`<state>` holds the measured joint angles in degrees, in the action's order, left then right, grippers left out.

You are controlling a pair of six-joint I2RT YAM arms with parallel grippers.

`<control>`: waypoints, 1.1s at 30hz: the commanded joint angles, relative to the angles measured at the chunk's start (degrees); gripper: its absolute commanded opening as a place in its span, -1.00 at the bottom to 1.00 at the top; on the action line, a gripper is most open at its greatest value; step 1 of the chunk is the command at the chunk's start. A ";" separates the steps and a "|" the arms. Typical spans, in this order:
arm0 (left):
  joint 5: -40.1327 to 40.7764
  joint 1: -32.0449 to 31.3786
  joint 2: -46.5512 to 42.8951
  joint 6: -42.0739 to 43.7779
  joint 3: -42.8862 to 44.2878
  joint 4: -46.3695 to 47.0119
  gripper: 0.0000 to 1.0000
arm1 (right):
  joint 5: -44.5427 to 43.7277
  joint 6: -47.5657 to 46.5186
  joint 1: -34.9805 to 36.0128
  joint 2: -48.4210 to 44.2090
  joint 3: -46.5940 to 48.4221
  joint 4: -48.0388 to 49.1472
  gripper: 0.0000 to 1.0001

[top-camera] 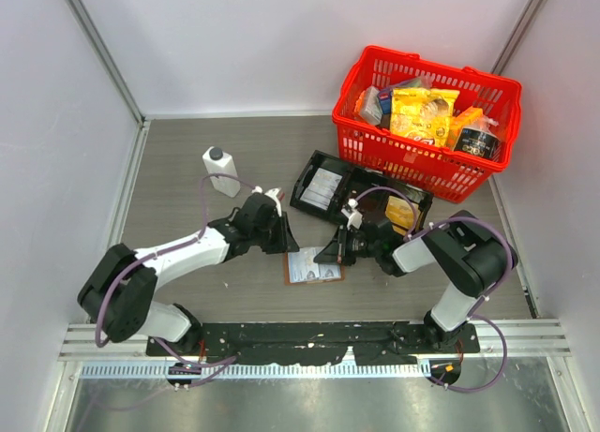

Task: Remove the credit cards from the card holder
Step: Remove the credit card from the card holder.

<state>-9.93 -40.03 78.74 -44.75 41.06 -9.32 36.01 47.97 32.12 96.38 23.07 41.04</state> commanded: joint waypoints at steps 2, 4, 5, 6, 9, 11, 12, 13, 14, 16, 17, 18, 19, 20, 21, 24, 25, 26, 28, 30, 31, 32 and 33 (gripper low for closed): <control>-4.65 -0.75 5.80 -0.25 3.32 5.45 -0.69 | 0.20 -1.12 -0.13 1.27 1.80 0.36 -0.98; -5.53 -1.01 7.30 -0.16 3.68 5.98 -0.73 | 0.20 -0.94 -0.13 1.44 1.89 0.45 -0.98; -5.71 -0.93 7.83 -0.07 3.85 5.98 -0.74 | 0.20 -0.94 -0.13 1.62 1.89 0.45 -0.98; -5.88 -0.93 8.62 0.01 3.85 5.81 -0.75 | 0.29 -0.77 -0.04 1.71 1.98 0.53 -0.99; -5.71 -0.93 10.81 0.19 3.94 5.02 -0.80 | 0.38 -0.77 -0.13 2.15 1.98 0.80 -0.98; -5.62 -0.93 11.96 0.54 4.29 3.44 -0.84 | 0.38 -0.77 -0.13 2.24 1.98 0.89 -0.98; -5.19 -0.93 12.40 0.72 4.47 2.39 -0.87 | 0.29 -0.77 -0.04 2.15 1.89 0.89 -0.98; -4.40 -0.93 12.66 0.89 4.47 1.51 -0.90 | 0.20 -0.68 -0.04 2.15 1.80 0.97 -0.98; -3.70 -0.93 12.75 0.98 4.38 0.63 -0.95 | 0.20 -0.77 -0.04 2.15 1.72 1.06 -0.99; -2.38 -0.93 12.75 1.33 4.03 -0.87 -0.99 | 0.11 -0.68 -0.13 2.15 1.63 1.15 -0.98; -1.85 -0.93 12.75 1.51 3.86 -1.57 -1.00 | 0.11 -0.77 -0.13 2.15 1.63 1.24 -0.98; -1.41 -0.93 12.67 1.77 3.68 -2.01 -1.00 | 0.11 -0.68 -0.13 2.23 1.54 1.24 -0.98; -0.88 -1.01 12.67 1.95 3.59 -2.54 -1.00 | 0.11 -0.68 -0.30 2.15 1.54 1.24 -0.97; -0.53 -0.93 12.75 2.04 3.59 -3.24 -1.00 | 0.11 -0.68 -0.39 2.23 1.45 1.33 -0.95; -0.35 -0.93 12.75 2.21 3.59 -3.59 -1.00 | 0.11 -0.59 -0.56 2.41 1.36 1.59 -0.94; 0.53 -0.93 12.41 2.65 3.42 -4.74 -1.00 | 0.29 0.02 -1.00 2.50 0.93 2.38 -0.92; 0.96 -0.93 12.32 2.74 3.33 -5.18 -1.00 | 0.29 0.02 -1.01 2.59 0.84 2.64 -0.92; 1.32 -0.93 12.14 3.00 3.33 -5.53 -1.00 | 0.29 0.20 -1.18 2.50 0.75 2.65 -0.92; 1.67 -1.01 11.96 3.35 3.33 -6.14 -1.00 | 0.20 0.02 -1.18 2.41 0.66 2.73 -0.92; 2.11 -0.84 12.31 3.71 3.33 -6.76 -1.00 | 0.29 0.20 -1.09 2.41 0.49 2.82 -0.92; 2.11 -0.93 12.49 3.79 3.33 -7.02 -1.00 | 0.29 0.11 -1.27 2.32 0.40 2.91 -0.92; 2.37 -0.93 12.58 3.88 3.33 -7.29 -1.00 | 0.38 0.29 -1.36 2.41 0.31 3.00 -0.92; 2.81 -0.93 12.67 3.97 3.33 -7.64 -1.00 | 0.38 0.37 -1.36 2.41 0.13 3.08 -0.92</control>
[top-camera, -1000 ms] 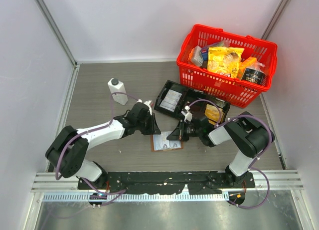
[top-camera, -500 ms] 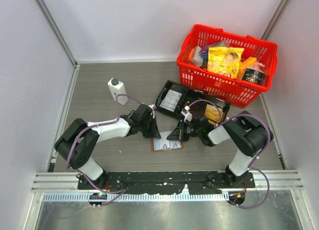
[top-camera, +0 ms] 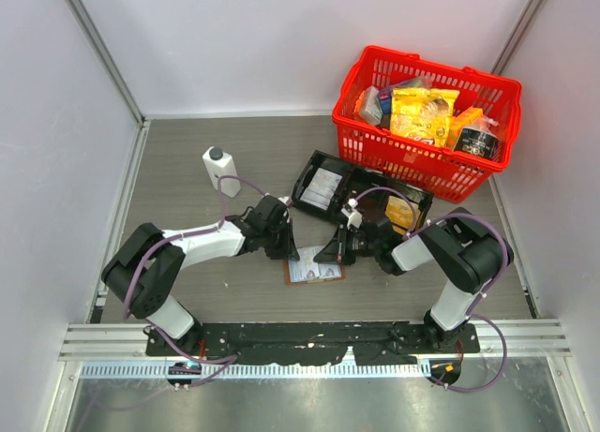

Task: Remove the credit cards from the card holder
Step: Remove the credit card from the card holder.

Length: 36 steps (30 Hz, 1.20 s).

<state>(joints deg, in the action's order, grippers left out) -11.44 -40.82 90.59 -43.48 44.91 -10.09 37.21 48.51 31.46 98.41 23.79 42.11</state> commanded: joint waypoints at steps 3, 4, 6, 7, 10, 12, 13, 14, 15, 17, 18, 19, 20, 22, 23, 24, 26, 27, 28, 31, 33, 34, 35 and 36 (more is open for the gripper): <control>5.20 -0.14 0.82 2.88 -0.61 -7.40 -1.00 | -0.82 0.09 -1.05 0.20 -1.11 2.62 -0.91; 5.20 -0.14 0.82 2.88 -0.70 -7.49 -1.00 | -0.74 0.35 -1.14 0.20 -1.38 2.72 -0.87; 5.29 -0.14 0.91 2.88 -0.70 -7.49 -1.00 | -0.39 0.53 -1.23 0.29 -1.55 3.42 -0.83; 5.12 -0.14 1.08 2.88 -0.61 -7.49 -1.00 | -0.39 0.71 -1.05 0.46 -1.64 3.77 -0.81; 5.29 -0.23 1.26 2.70 -0.52 -7.49 -1.00 | -0.03 1.49 -1.05 0.64 -1.91 5.00 -0.74; 5.38 -0.23 1.44 2.53 -0.61 -7.49 -1.00 | 0.06 1.85 -1.23 0.38 -2.26 5.53 -0.73; 5.46 -0.23 1.52 2.44 -0.70 -7.49 -1.00 | 0.14 1.76 -1.14 0.29 -2.43 5.79 -0.72; 5.47 -0.23 1.61 2.35 -0.70 -7.49 -1.00 | 0.06 1.85 -1.23 0.38 -2.52 5.97 -0.73; 5.47 -0.23 1.70 2.35 -0.78 -7.49 -1.00 | 0.14 1.85 -1.14 0.29 -2.61 6.23 -0.79; 5.55 -0.23 1.70 2.35 -0.87 -7.49 -1.00 | 0.23 2.02 -1.14 0.20 -2.87 6.67 -0.89; 5.47 -0.31 1.79 2.35 -0.87 -7.49 -1.00 | 0.23 2.03 -1.31 0.20 -2.87 6.93 -0.92; 5.55 -0.23 1.79 2.35 -0.87 -7.49 -1.00 | 0.23 2.20 -1.23 0.20 -2.96 6.94 -0.96; 5.47 -0.23 1.79 2.35 -0.87 -7.40 -1.00 | 0.23 2.11 -1.14 0.20 -3.05 6.94 -0.98; 5.55 -0.23 1.87 2.35 -0.87 -7.40 -1.00 | 0.23 2.11 -1.23 0.11 -3.05 7.11 -0.98; 5.55 -0.23 1.96 2.44 -0.87 -7.40 -1.00 | 0.14 2.20 -1.23 0.03 -3.14 7.11 -0.98; 5.55 -0.23 2.05 2.44 -0.87 -7.40 -1.00 | 0.06 2.20 -1.23 -0.32 -3.40 7.37 -0.98; 5.38 -0.23 2.40 2.44 -0.96 -7.32 -1.00 | -0.56 2.20 -1.14 -1.11 -3.75 7.20 -0.98; 5.38 -0.23 2.58 2.53 -0.96 -7.32 -1.00 | -0.91 2.11 -1.23 -1.55 -3.75 7.03 -0.98; 5.29 -0.23 2.66 2.44 -1.05 -7.23 -1.00 | -1.17 1.85 -1.32 -2.16 -3.58 5.72 -0.98; 5.03 -0.23 2.84 2.44 -1.14 -6.96 -1.00 | -1.26 0.97 -1.23 -2.61 -2.79 3.69 -0.82; 4.94 -0.31 2.93 2.53 -0.96 -6.88 -1.00 | -1.35 1.06 -1.14 -2.09 -2.43 3.68 -0.64; 4.94 -0.23 3.02 2.53 -0.87 -6.88 -1.00 | -1.35 1.41 -0.97 -1.82 -2.17 3.77 -0.59; 4.85 -0.23 3.10 2.53 -0.78 -6.88 -1.00 | -1.35 1.58 -0.88 -1.21 -2.08 4.12 -0.56; 4.68 -0.23 3.19 2.53 -0.78 -6.79 -1.00 | -1.35 1.93 -0.70 -0.86 -2.00 4.65 -0.54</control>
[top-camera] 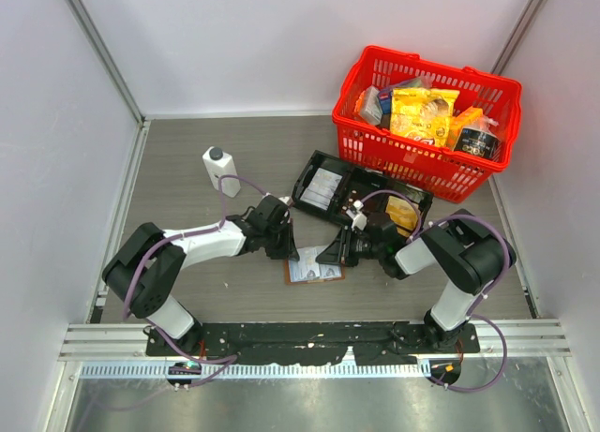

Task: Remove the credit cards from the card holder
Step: Remove the credit card from the card holder.

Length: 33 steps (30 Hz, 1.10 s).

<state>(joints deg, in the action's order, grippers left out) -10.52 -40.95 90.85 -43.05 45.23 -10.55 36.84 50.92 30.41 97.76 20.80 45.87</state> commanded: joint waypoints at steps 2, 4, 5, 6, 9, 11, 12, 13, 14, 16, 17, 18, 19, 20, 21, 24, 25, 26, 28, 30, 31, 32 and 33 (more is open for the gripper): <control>3.49 -0.10 3.19 2.09 -1.02 -6.15 -1.00 | -1.24 -0.12 0.79 0.77 1.09 1.77 -0.53; 3.32 -0.10 3.37 2.18 -0.94 -6.07 -1.00 | -1.16 0.23 0.96 1.82 1.09 2.56 -0.53; 3.40 -0.10 3.37 2.18 -0.85 -6.07 -1.00 | -1.07 0.41 0.88 2.17 1.09 3.26 -0.53; 3.32 -0.10 3.46 2.18 -0.85 -5.98 -1.00 | -0.89 0.76 1.05 2.44 1.09 3.53 -0.53; 3.23 -0.10 3.46 2.18 -0.85 -5.98 -1.00 | -0.81 0.94 1.14 3.05 1.26 4.05 -0.56; 3.14 -0.10 3.55 2.18 -0.85 -5.89 -1.00 | -0.72 1.03 1.23 3.40 1.35 4.67 -0.65; 3.05 -0.10 3.46 2.18 -0.94 -5.89 -1.00 | -0.54 1.11 1.14 3.58 1.35 4.93 -0.71; 2.97 -0.10 3.55 2.18 -0.94 -5.89 -1.00 | -0.45 1.29 1.14 3.67 1.26 5.20 -0.82; 3.05 -0.10 3.55 2.18 -1.02 -5.89 -1.00 | -0.45 1.29 1.23 3.58 1.18 5.28 -0.86; 2.97 -0.10 3.37 2.09 -1.11 -5.89 -1.00 | -0.28 1.38 1.14 3.15 1.00 5.64 -0.98; 3.05 -0.10 3.46 2.09 -1.20 -5.89 -1.00 | -0.28 1.29 0.96 2.97 0.74 5.55 -0.98; 3.05 -0.10 3.46 2.00 -1.29 -5.89 -1.00 | -0.36 1.12 0.88 2.36 0.65 4.85 -0.98; 2.97 -0.10 3.46 2.00 -1.37 -5.89 -1.00 | -0.54 0.68 0.35 2.00 0.21 4.41 -0.98; 3.05 -0.10 3.46 2.00 -1.46 -5.80 -1.00 | -0.72 0.42 0.00 0.96 0.04 3.19 -0.98; 3.05 -0.10 3.46 1.92 -1.55 -5.80 -1.00 | -1.06 -0.28 -0.61 0.25 -0.40 2.48 -0.98; 2.79 -0.10 3.28 1.83 -1.81 -5.63 -1.00 | -2.03 -3.26 -1.50 -2.73 -0.06 -3.30 -0.98; 2.79 -0.18 3.20 1.83 -1.90 -5.54 -1.00 | -2.21 -3.97 -1.50 -3.27 0.21 -4.89 -0.98; 2.79 -0.10 3.11 1.83 -1.90 -5.45 -1.00 | -2.56 -4.59 -1.50 -4.14 0.56 -6.74 -0.98; 2.79 -0.10 3.02 1.83 -1.99 -5.54 -1.00 | -2.74 -4.77 -1.41 -4.68 0.74 -7.28 -0.99; 2.53 -0.18 3.02 1.83 -2.08 -5.45 -1.00 | -2.39 -4.42 -1.50 -4.50 1.09 -7.28 -0.88; 2.61 -0.10 2.93 1.83 -2.08 -5.36 -1.00 | -2.30 -4.25 -1.32 -4.07 1.17 -7.11 -0.78; 2.53 -0.18 3.02 1.83 -2.08 -5.28 -1.00 | -2.04 -3.90 -1.32 -3.80 1.26 -6.58 -0.65; 2.35 -0.10 3.02 1.83 -2.08 -5.27 -1.00 | -2.04 -3.63 -1.15 -3.37 1.26 -6.14 -0.59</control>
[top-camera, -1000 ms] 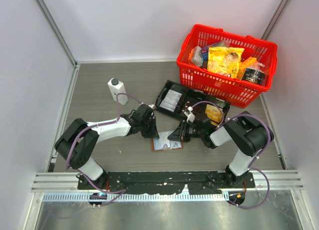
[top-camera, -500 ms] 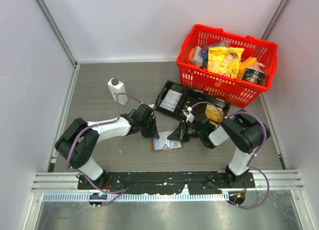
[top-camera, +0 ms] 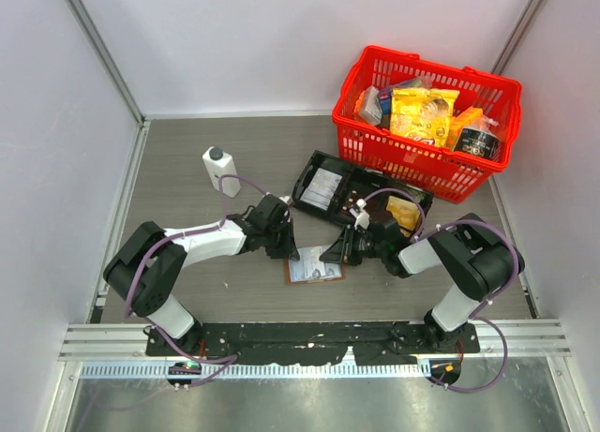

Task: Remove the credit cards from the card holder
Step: Remove the credit card from the card holder.

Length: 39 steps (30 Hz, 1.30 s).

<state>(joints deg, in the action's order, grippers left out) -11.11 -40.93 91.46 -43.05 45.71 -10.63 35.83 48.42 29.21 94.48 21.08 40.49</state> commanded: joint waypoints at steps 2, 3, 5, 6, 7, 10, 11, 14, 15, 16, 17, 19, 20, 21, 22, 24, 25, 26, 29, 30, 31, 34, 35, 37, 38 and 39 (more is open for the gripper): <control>2.94 -0.12 2.58 1.83 -2.65 -5.19 -1.00 | -1.03 -0.70 0.41 0.70 1.15 0.03 -0.46; 2.94 -0.12 2.50 1.74 -2.65 -4.93 -1.00 | -1.20 -0.61 0.76 0.97 1.24 0.38 -0.40; 2.77 -0.12 2.58 1.65 -2.65 -4.75 -1.00 | -1.38 -0.18 1.20 1.85 1.42 1.16 -0.39; 2.68 -0.20 2.58 1.65 -2.73 -4.66 -1.00 | -1.38 0.09 1.37 2.37 1.42 2.21 -0.39; 2.68 -0.12 2.58 1.56 -2.74 -4.57 -1.00 | -1.47 0.53 1.64 2.73 1.33 2.83 -0.39; 2.76 -0.12 2.58 1.48 -2.74 -4.40 -1.00 | -1.64 0.97 1.90 3.78 1.51 3.72 -0.53; 2.59 -0.20 2.50 1.47 -2.74 -4.48 -1.00 | -1.56 0.97 1.90 3.87 1.59 3.72 -0.60; 2.59 -0.12 2.41 1.39 -2.91 -4.22 -1.00 | -2.61 -0.43 1.64 2.12 1.33 1.28 -0.88; 2.68 -0.12 2.23 1.30 -3.09 -4.05 -1.00 | -2.96 -1.13 1.46 0.64 1.33 -0.22 -0.92; 2.68 -0.12 1.97 1.30 -3.35 -3.78 -1.00 | -3.75 -2.62 0.94 -0.25 1.42 -2.85 -0.97; 2.76 -0.12 1.71 1.21 -3.61 -3.52 -1.00 | -4.10 -3.24 0.67 -2.35 1.42 -4.61 -0.98; 2.68 -0.12 1.09 1.04 -4.05 -3.08 -1.00 | -5.07 -5.96 -0.56 -5.68 1.94 -9.80 -0.98; 2.76 -0.12 0.91 1.04 -4.14 -2.90 -1.00 | -6.12 -7.71 -1.26 -7.10 2.73 -14.51 -0.98; 2.76 -0.12 0.56 1.04 -4.23 -2.73 -1.00 | -6.56 -9.12 -1.61 -9.20 3.26 -16.74 -0.99; 2.68 -0.12 0.30 1.12 -4.40 -2.55 -1.00 | -7.78 -11.31 -1.88 -10.44 4.83 -22.15 -0.98; 2.76 -0.12 -0.93 1.12 -4.75 -1.76 -1.00 | -9.90 -14.84 -1.97 -13.61 7.73 -30.62 -0.98; 2.68 -0.12 -1.98 1.12 -5.02 -1.41 -1.00 | -11.30 -16.85 -1.97 -15.62 9.05 -36.04 -0.98; 2.85 -0.12 -3.21 1.21 -5.19 -0.97 -1.00 | -12.01 -17.92 -1.97 -17.47 11.15 -38.44 -0.98; 3.29 -0.12 -7.77 2.09 -5.11 -0.70 -0.98 | -14.12 -21.78 -1.97 -21.52 16.69 -49.42 -0.98; 3.90 -0.20 -9.35 2.70 -4.76 -0.88 -0.92 | -14.30 -22.40 -1.97 -23.09 17.93 -51.11 -0.98; 4.34 -0.12 -11.37 3.75 -4.32 -1.32 -0.83 | -14.13 -23.80 -1.88 -23.72 20.12 -54.17 -0.98; 6.88 -0.12 -17.79 8.84 -1.95 -3.59 -0.55 | -14.39 -26.35 -1.70 -26.35 25.31 -59.81 -0.98; 7.77 -0.20 -19.64 11.29 -0.73 -4.56 -0.44 | -14.74 -27.84 -1.18 -26.71 28.02 -62.52 -0.98; 8.21 0.06 -23.33 16.65 2.43 -6.84 -0.18 | -15.09 -30.30 -0.21 -27.85 31.98 -66.04 -0.98; 8.30 -0.03 -25.26 19.73 3.93 -8.07 -0.12 | -15.09 -31.80 -0.03 -28.12 33.57 -67.37 -0.98; 8.30 0.06 -26.41 22.80 5.77 -10.09 -0.03 | -15.09 -32.51 0.84 -28.29 35.94 -69.21 -0.98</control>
<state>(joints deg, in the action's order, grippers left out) -5.41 -40.93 71.22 -33.08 43.88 -16.36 22.04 22.90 28.16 68.55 49.19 -18.57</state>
